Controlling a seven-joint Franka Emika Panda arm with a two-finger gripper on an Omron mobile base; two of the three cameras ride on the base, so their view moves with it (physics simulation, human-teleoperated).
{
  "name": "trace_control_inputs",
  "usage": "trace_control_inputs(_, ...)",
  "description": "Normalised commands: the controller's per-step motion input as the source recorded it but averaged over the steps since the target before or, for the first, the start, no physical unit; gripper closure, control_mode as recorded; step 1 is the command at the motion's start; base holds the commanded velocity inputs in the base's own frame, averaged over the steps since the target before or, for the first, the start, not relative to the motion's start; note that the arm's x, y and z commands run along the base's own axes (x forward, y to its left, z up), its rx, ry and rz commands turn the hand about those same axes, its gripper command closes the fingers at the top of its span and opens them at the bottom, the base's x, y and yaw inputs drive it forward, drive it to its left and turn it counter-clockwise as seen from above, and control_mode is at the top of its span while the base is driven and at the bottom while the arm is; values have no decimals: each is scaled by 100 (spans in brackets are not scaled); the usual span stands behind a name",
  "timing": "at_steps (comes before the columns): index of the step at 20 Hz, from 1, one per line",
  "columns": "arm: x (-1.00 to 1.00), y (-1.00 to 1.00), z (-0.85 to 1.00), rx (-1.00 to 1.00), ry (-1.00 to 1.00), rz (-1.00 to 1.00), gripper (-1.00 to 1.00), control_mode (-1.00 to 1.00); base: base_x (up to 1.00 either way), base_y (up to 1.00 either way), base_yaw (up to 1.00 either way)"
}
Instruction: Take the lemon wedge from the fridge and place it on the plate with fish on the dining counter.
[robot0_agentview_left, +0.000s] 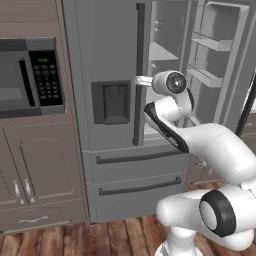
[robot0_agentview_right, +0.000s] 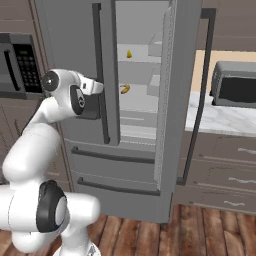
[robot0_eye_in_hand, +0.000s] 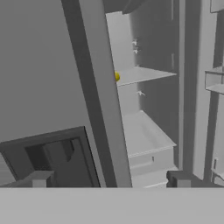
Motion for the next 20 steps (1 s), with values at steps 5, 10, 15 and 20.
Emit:
trace_control_inputs(5, 20, 3, 0, -2, 1, 1, -100, -100, 0, 0, 0)
trace_control_inputs(10, 43, 0, 0, 0, 0, 0, -100, -100, 0, 0, 0)
trace_control_inputs(15, 5, 0, 0, 0, 0, 0, -100, -100, 0, 0, 0)
trace_control_inputs(20, 41, 28, -3, 1, 1, 0, -100, -100, 0, 0, 0)
